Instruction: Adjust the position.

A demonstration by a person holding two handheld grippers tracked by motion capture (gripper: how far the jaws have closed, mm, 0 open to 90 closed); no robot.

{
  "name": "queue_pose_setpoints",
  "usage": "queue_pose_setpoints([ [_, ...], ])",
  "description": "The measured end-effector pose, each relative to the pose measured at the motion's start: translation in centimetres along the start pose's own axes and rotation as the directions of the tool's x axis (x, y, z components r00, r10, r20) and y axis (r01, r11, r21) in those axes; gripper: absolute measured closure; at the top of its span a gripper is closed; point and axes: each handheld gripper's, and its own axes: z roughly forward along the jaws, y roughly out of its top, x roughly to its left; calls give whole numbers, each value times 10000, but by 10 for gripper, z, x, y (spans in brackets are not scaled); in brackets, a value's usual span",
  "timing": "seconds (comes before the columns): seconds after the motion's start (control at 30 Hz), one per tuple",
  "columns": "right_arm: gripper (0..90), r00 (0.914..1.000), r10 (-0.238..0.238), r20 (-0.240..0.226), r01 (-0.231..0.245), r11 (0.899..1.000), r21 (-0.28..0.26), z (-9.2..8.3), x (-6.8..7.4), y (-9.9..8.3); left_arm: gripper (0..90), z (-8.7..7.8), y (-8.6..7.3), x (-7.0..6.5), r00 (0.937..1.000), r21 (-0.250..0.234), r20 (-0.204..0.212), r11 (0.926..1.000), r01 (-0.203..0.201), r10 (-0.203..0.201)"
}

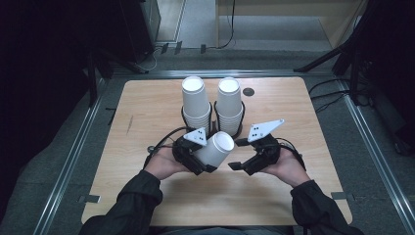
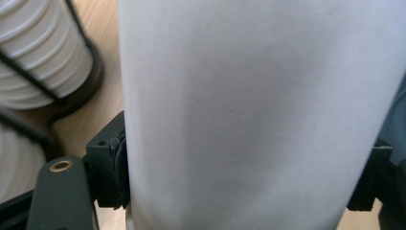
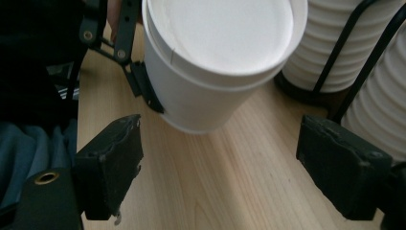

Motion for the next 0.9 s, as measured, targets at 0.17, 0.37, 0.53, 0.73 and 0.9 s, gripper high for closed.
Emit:
queue_pose_setpoints([
  [0.17,164,9999,114,-98,-112,9998,175,5,-3,-6,189,2,-4,5,9996,681,-255,9977,-62,80],
  [0.37,162,9999,10,-170,-1,9987,507,11,-7,-11,187,7,-8,7,9997,1221,-227,9925,19,9],
  [0.53,143,9999,-91,-99,98,9967,803,17,-6,-13,185,18,-1,0,9998,1466,150,9891,-164,144],
  [0.73,141,9987,-251,-442,288,9959,862,20,-3,-11,176,31,3,-8,9975,1859,542,9810,-555,462],
  [0.9,137,9971,-340,-683,423,9913,1247,28,5,-4,172,37,6,-14,9945,1958,758,9769,-856,720],
])
